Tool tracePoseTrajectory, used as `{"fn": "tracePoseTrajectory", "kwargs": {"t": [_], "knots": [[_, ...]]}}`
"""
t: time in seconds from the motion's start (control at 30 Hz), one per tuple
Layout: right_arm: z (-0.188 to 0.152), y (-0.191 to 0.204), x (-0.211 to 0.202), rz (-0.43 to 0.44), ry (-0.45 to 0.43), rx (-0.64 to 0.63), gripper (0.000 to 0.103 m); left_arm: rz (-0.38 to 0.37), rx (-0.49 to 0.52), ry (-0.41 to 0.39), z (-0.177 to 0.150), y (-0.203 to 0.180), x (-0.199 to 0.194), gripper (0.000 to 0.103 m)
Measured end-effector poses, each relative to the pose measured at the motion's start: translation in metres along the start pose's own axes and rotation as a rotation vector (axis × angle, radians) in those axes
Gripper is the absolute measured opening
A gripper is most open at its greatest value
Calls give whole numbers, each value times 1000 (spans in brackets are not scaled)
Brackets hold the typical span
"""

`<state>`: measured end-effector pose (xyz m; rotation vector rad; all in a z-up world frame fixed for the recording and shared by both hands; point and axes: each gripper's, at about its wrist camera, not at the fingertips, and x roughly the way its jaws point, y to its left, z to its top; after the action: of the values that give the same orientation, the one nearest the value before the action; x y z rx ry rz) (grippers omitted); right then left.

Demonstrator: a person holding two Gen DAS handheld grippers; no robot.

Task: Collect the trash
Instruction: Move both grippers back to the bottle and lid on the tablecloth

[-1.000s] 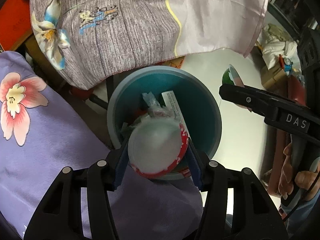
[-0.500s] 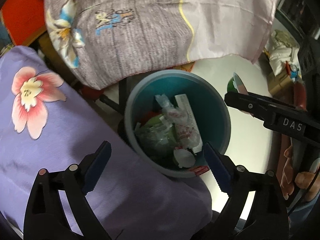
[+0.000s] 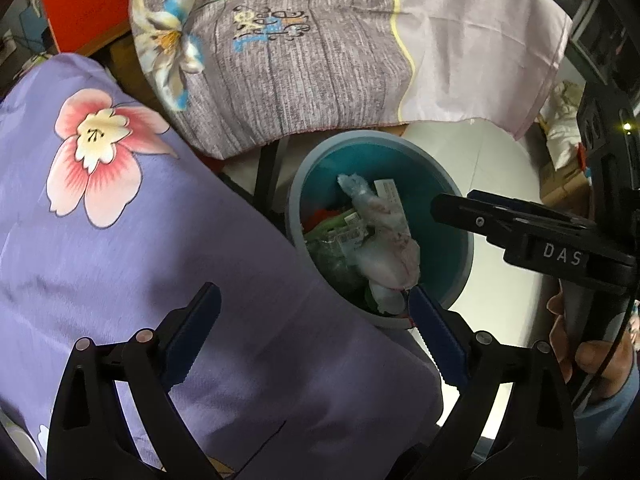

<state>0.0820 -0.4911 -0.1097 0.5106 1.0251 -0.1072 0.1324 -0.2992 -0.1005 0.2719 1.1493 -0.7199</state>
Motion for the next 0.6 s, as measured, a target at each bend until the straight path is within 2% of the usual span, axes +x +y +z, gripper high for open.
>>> {"fn": "tracePoseTrajectory", "kwargs": {"t": [0.07,0.2,0.6], "knots": [[-1,1,-2,-13,-2,-2,75,-1,-10,1,-2,3,-1,95],[-2,4,-2,-26,9,0,77,1,-34,3,-8,12,-5,95],[-13,44,0,-27,58,-47,77,35,-91,-39,-33,41,-38,95]]}}
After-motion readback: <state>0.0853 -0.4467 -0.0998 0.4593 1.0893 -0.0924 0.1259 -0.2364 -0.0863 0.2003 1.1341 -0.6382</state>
